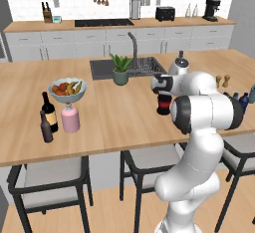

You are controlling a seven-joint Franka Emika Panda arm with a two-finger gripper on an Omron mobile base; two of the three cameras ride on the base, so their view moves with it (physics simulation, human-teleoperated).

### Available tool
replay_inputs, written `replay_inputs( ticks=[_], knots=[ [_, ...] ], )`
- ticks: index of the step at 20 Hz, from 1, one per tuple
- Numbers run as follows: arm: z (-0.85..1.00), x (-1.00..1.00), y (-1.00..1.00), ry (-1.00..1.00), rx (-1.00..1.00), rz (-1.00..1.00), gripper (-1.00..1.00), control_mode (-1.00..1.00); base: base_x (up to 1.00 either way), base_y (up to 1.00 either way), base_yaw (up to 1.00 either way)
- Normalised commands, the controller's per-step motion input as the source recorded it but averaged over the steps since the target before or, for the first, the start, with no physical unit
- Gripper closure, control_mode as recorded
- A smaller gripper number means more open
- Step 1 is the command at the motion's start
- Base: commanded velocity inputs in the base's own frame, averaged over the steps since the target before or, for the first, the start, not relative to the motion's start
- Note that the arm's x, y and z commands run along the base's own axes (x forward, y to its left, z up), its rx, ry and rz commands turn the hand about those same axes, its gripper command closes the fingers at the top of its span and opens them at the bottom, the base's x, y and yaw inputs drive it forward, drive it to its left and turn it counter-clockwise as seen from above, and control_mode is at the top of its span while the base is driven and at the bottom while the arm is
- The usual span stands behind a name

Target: Move the plastic bottles in the middle to the plastics group, and the glass bottles in the middle to the glass group.

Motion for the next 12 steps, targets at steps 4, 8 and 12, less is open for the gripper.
replay_inputs(
  ticks=[4, 8, 12],
  knots=[
    [0.0, 0.07, -0.21, 0.0, 0.0, 0.0, -1.0, -1.0, 0.0, 0.0, 0.0],
    [0.0, 0.11, -0.06, 0.0, 0.0, 0.0, -1.0, -1.0, 0.0, 0.0, 0.0],
    [0.0, 0.16, 0.0, 0.04, 0.0, 0.0, -1.0, -1.0, 0.0, 0.0, 0.0]
  ],
)
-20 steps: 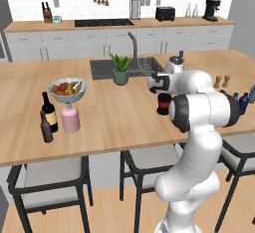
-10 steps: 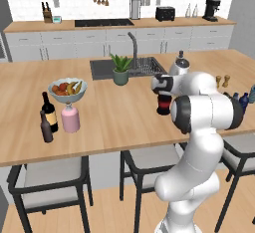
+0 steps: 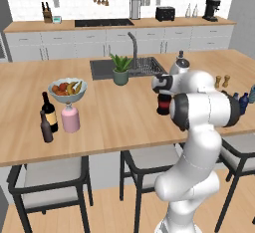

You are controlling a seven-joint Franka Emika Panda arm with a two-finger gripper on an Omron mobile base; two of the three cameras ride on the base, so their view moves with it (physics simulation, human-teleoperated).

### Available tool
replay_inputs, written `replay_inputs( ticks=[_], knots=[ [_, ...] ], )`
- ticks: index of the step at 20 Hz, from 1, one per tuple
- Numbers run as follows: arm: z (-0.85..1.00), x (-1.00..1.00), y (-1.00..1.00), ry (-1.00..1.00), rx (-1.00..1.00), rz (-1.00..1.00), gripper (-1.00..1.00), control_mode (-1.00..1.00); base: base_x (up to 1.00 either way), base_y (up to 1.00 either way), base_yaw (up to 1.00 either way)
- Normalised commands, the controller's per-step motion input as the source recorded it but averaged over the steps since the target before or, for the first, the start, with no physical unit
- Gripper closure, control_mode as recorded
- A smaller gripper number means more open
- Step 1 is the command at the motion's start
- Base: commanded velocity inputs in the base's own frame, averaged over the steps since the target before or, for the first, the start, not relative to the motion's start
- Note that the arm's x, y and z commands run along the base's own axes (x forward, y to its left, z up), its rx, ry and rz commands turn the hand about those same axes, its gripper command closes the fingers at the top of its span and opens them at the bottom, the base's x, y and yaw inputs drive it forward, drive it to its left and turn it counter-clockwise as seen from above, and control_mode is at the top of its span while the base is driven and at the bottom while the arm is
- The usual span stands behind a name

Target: Move the plastic bottles in the middle to the plastics group, and the glass bottles in the middle to the glass group.

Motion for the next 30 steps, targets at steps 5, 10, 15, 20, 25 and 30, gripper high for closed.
replay_inputs(
  ticks=[5, 10, 15, 20, 25, 30],
  knots=[
    [0.0, 0.16, -0.02, 0.06, 0.0, 0.0, -1.0, -1.0, 0.0, 0.0, 0.0],
    [0.0, 0.13, -0.05, 0.01, 0.0, 0.0, -1.0, -1.0, 0.0, 0.0, 0.0],
    [-0.13, 0.17, 0.0, 0.0, 0.0, 0.0, -1.0, -1.0, 0.0, 0.0, 0.0],
    [-0.12, 0.12, 0.0, 0.0, 0.0, 0.0, -1.0, -1.0, 0.0, 0.0, 0.0],
    [-0.04, 0.09, -0.08, 0.0, 0.0, 0.0, -1.0, -1.0, 0.0, 0.0, 0.0],
    [-0.02, 0.17, -0.02, 0.0, 0.0, 0.0, -1.0, -1.0, 0.0, 0.0, 0.0]
  ],
)
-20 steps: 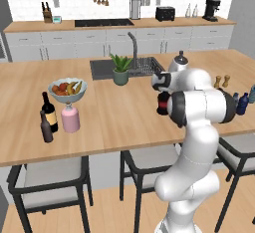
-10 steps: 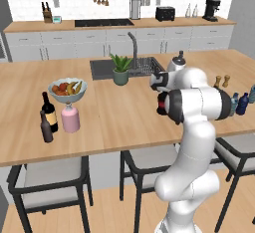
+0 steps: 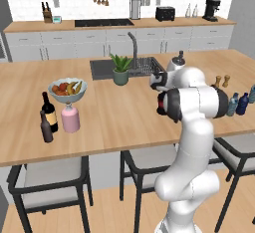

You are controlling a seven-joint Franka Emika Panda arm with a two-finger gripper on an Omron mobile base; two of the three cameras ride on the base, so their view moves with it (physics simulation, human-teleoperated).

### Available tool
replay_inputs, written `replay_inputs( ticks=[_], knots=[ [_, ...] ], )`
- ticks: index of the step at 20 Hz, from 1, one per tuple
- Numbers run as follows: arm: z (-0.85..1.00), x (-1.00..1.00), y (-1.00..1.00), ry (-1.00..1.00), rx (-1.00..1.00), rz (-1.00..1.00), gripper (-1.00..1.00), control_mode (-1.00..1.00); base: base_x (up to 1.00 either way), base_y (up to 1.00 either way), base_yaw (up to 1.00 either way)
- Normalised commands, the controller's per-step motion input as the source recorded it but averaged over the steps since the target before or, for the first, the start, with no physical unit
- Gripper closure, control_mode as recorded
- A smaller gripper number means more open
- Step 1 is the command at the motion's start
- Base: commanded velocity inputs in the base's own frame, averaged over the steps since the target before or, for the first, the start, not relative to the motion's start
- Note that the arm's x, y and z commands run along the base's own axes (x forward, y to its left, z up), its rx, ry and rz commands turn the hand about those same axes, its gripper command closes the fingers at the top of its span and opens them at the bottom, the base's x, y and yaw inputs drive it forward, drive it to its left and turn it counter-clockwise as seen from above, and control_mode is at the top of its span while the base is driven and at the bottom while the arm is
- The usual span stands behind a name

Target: Move the plastic bottles in the middle to the plastics group, and the glass bottles in the middle to the glass group.

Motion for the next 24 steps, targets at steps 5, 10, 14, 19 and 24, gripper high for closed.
replay_inputs(
  ticks=[5, 10, 14, 19, 24],
  knots=[
    [0.0, 0.11, 0.0, 0.0, 0.0, 0.0, -1.0, -1.0, 0.0, 0.0, 0.0],
    [-0.03, 0.03, 0.0, -0.04, 0.0, 0.0, -1.0, -1.0, 0.0, 0.0, 0.0],
    [-0.13, 0.04, 0.0, -0.08, 0.0, 0.0, -1.0, -1.0, 0.0, 0.0, 0.0],
    [-0.02, 0.0, 0.0, -0.03, 0.0, 0.0, -1.0, -1.0, 0.0, 0.0, 0.0],
    [0.0, 0.0, 0.0, 0.0, 0.0, 0.0, -1.0, -1.0, 0.0, 0.0, 0.0]
  ],
)
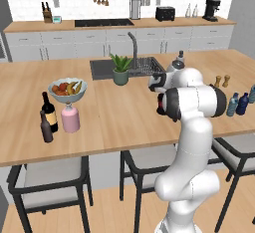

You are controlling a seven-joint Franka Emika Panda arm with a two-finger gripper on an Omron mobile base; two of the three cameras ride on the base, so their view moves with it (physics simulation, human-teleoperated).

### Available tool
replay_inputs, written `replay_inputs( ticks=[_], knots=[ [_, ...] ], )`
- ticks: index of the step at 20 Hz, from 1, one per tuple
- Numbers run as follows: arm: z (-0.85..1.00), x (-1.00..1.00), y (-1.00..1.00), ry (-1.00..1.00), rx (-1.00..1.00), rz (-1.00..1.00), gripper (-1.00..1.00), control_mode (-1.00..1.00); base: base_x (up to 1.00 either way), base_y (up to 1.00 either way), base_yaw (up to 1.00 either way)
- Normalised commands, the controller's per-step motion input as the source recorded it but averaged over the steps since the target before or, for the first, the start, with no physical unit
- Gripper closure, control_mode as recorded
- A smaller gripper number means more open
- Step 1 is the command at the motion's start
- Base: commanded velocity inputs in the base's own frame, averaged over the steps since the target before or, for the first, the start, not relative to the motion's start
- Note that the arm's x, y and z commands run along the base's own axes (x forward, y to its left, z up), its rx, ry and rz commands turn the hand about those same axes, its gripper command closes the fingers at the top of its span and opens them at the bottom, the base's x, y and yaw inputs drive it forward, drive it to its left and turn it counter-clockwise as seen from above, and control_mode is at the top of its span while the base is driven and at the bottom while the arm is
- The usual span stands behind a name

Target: Move the plastic bottles in the middle to the plastics group, and the glass bottles in the middle to the glass group.

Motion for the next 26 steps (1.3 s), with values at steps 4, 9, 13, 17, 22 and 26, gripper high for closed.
replay_inputs(
  ticks=[4, 9, 13, 17, 22, 26],
  knots=[
    [0.0, 0.0, 0.0, 0.0, 0.0, 0.0, 1.0, -1.0, 0.0, 0.0, 0.0],
    [0.0, 0.0, 0.0, 0.0, 0.0, 0.0, 1.0, -1.0, 0.0, 0.0, 0.0],
    [0.01, 0.0, 0.0, 0.0, 0.0, 0.0, 1.0, -1.0, 0.0, 0.0, 0.0],
    [0.3, -0.1, 0.07, -0.01, 0.04, 0.01, 1.0, -1.0, 0.0, 0.0, 0.0],
    [0.43, -0.35, 0.38, -0.08, 0.05, 0.08, 1.0, -1.0, 0.0, 0.0, 0.0],
    [0.38, -0.3, 0.76, -0.04, 0.01, 0.16, 1.0, -1.0, 0.0, 0.0, 0.0]
  ],
)
